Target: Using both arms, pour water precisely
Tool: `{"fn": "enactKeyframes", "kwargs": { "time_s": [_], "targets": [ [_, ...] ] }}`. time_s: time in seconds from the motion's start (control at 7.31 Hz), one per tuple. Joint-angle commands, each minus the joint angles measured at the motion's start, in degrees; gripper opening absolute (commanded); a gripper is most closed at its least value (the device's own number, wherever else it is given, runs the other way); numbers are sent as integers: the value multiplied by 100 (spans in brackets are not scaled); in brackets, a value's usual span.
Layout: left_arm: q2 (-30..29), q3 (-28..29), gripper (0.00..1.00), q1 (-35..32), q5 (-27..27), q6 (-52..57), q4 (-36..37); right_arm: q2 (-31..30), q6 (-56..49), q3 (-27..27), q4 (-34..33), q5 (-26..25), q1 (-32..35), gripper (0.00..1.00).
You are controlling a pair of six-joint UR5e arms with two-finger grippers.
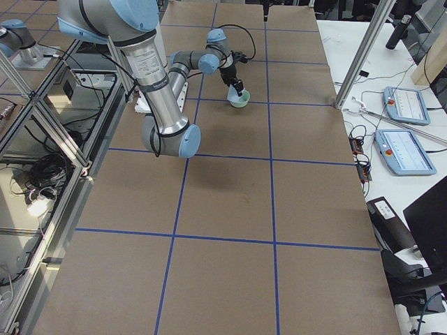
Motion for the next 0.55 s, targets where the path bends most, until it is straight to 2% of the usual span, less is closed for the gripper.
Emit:
{"fn": "enactKeyframes", "kwargs": {
  "time_s": [0.0, 0.41],
  "targets": [
    [57, 6, 99, -12, -4, 33, -15, 506, -587, -440, -735, 209, -19, 34],
    [93, 15, 99, -4, -4, 33, -33, 684, -825, -890, -799, 219, -36, 34]
  ]
}}
